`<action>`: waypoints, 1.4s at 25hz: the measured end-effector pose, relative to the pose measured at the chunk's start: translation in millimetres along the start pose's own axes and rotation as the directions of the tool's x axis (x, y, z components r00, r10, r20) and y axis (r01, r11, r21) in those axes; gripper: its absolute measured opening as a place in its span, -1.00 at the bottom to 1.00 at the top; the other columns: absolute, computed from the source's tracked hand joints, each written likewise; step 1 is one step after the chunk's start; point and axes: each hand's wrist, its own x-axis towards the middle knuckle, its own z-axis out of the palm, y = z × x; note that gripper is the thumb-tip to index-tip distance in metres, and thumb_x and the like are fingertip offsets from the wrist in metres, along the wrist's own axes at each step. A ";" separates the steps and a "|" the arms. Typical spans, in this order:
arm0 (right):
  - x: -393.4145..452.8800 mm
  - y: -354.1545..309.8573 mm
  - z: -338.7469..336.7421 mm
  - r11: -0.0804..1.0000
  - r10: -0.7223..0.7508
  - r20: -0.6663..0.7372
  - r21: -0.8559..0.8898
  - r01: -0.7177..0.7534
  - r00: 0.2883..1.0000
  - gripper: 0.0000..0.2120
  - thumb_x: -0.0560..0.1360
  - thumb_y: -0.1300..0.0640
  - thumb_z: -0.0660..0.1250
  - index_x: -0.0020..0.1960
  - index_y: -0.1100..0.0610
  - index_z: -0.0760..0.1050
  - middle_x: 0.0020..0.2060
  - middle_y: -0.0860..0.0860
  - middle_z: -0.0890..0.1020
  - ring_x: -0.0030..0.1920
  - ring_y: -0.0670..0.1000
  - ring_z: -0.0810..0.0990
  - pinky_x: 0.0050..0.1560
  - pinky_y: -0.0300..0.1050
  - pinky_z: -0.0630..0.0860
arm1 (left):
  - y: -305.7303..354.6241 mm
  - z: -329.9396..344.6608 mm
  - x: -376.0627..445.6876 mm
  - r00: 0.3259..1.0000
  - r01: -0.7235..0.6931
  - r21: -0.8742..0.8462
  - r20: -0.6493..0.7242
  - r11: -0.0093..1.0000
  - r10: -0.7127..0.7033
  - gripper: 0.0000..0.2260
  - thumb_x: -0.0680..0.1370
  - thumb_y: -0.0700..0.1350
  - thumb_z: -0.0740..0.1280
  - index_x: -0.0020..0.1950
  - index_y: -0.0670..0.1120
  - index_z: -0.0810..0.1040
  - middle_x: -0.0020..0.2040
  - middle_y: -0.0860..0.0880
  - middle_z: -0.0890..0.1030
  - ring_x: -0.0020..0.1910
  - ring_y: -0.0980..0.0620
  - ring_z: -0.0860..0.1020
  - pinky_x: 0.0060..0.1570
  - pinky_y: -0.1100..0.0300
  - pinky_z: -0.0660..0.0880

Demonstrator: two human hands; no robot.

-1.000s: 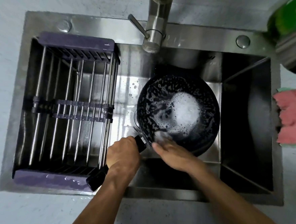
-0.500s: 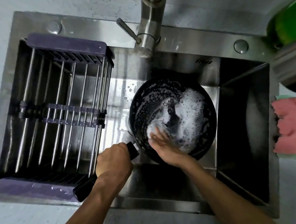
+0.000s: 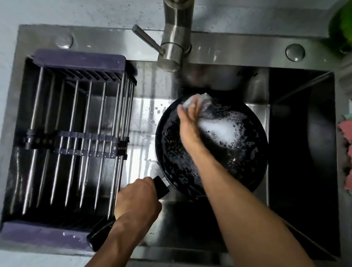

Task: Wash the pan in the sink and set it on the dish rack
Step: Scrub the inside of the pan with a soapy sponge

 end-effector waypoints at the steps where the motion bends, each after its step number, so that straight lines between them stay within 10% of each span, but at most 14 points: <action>1: -12.0 -7.7 17.1 0.997 0.015 0.086 0.079 -0.022 0.996 -0.28 0.63 -0.17 0.09 0.62 -0.08 -0.24 0.56 -0.11 -0.40 0.59 -0.02 -0.34 0.56 0.18 -0.28 | -0.4 -0.3 1.0 1.000 0.005 -0.003 0.000 1.000 -0.005 -0.73 0.46 -0.10 0.32 0.15 -0.04 0.47 0.03 -0.02 0.60 0.02 -0.06 0.61 -0.12 0.15 0.44; 6: -127.9 31.5 -38.0 0.963 0.170 0.609 -0.270 0.001 0.775 -0.51 0.74 -0.02 -0.01 0.63 0.04 0.04 0.62 -0.11 -0.03 0.59 -0.19 -0.07 0.59 -0.14 -0.17 | 0.1 -6.3 -3.2 1.000 0.013 -0.022 -0.001 1.000 -0.013 -0.75 0.45 -0.14 0.33 0.12 -0.07 0.51 0.01 -0.05 0.62 0.00 -0.09 0.62 -0.17 0.16 0.41; 9: -140.6 41.2 -115.5 0.576 0.518 0.500 -0.804 0.149 0.695 -0.48 0.72 -0.09 -0.04 0.64 0.04 0.03 0.63 -0.07 -0.04 0.60 -0.13 -0.08 0.50 -0.29 -0.19 | 3.7 -10.4 -4.7 0.999 0.029 -0.039 0.025 0.999 -0.028 -0.75 0.46 -0.15 0.37 0.13 -0.09 0.53 0.00 -0.07 0.63 0.00 -0.10 0.62 -0.18 0.16 0.40; 12: -136.3 30.7 -77.2 0.862 0.365 0.626 -0.508 0.005 0.689 -0.45 0.70 -0.07 0.02 0.62 0.09 0.05 0.60 -0.13 0.00 0.58 -0.17 -0.04 0.56 -0.20 -0.21 | 2.2 -10.1 -6.7 0.999 0.035 -0.041 0.035 0.999 -0.034 -0.73 0.47 -0.14 0.37 0.15 -0.08 0.52 0.04 -0.07 0.63 0.04 -0.10 0.61 -0.14 0.16 0.43; 15: -86.8 33.8 -6.9 0.947 0.124 0.517 -0.318 0.056 0.847 -0.43 0.72 0.04 0.07 0.64 0.08 -0.09 0.60 -0.11 -0.19 0.59 -0.12 -0.22 0.58 -0.07 -0.26 | 0.3 -6.9 -4.6 1.000 -0.002 -0.026 0.006 1.000 0.003 -0.73 0.46 -0.11 0.34 0.16 -0.08 0.50 0.05 -0.06 0.61 0.04 -0.10 0.61 -0.13 0.15 0.42; 20: 15.1 48.6 -127.8 0.072 -0.102 0.305 -0.947 0.313 0.947 -0.33 0.64 -0.16 -0.04 0.65 0.04 -0.16 0.63 0.01 -0.18 0.62 0.11 -0.22 0.61 0.09 -0.16 | -1.0 -5.1 -1.1 1.000 0.017 -0.047 -0.012 0.999 -0.017 -0.75 0.45 -0.12 0.33 0.12 -0.07 0.50 -0.03 -0.04 0.61 -0.15 -0.06 0.54 -0.21 0.17 0.39; 22: -26.9 59.3 -176.0 -0.050 -0.091 0.278 -0.960 0.275 0.956 -0.32 0.60 -0.14 0.09 0.63 0.11 0.04 0.62 0.12 0.01 0.60 0.22 0.00 0.60 0.12 -0.01 | -2.1 -5.4 -1.8 1.000 0.027 -0.041 0.001 0.999 -0.027 -0.74 0.45 -0.10 0.35 0.13 -0.07 0.50 -0.03 -0.04 0.61 -0.11 -0.07 0.57 -0.20 0.17 0.40; 24: -89.4 64.2 -170.6 0.021 0.131 0.205 -0.979 0.204 0.970 -0.41 0.63 -0.20 0.10 0.54 0.12 0.27 0.61 0.17 0.05 0.57 0.27 0.07 0.57 0.12 0.07 | 0.1 -6.4 -3.7 0.999 0.034 -0.049 0.012 0.998 -0.033 -0.71 0.45 -0.09 0.37 0.15 -0.07 0.49 0.01 -0.05 0.62 -0.01 -0.09 0.61 -0.18 0.16 0.41; 27: -139.9 59.1 -94.0 0.512 0.422 0.391 -0.847 0.141 0.818 -0.45 0.69 -0.15 0.03 0.59 0.10 0.19 0.63 0.05 -0.13 0.62 0.05 -0.16 0.57 -0.09 -0.14 | 1.6 -8.4 -5.1 0.999 0.049 -0.066 0.022 0.997 -0.048 -0.72 0.46 -0.13 0.36 0.16 -0.07 0.50 0.01 -0.06 0.61 0.01 -0.09 0.61 -0.17 0.15 0.41; 29: -125.1 42.7 -37.1 0.785 0.327 0.532 -0.613 0.089 0.781 -0.44 0.71 -0.07 0.04 0.64 0.08 0.01 0.62 -0.02 -0.19 0.60 -0.05 -0.25 0.56 -0.08 -0.31 | 1.2 -6.8 -2.6 0.999 0.046 -0.079 0.016 0.996 -0.045 -0.73 0.46 -0.14 0.35 0.15 -0.07 0.50 0.00 -0.06 0.61 0.01 -0.10 0.60 -0.15 0.15 0.42; 35: -25.1 42.9 -93.1 0.696 0.194 0.245 -0.716 0.043 0.950 -0.43 0.69 -0.20 -0.03 0.64 -0.06 -0.04 0.60 -0.21 -0.19 0.58 -0.08 -0.28 0.60 0.13 -0.20 | -0.6 -4.2 -0.8 0.999 0.040 -0.074 0.008 0.996 -0.039 -0.75 0.45 -0.12 0.35 0.12 -0.07 0.50 -0.02 -0.05 0.60 -0.02 -0.09 0.60 -0.16 0.16 0.40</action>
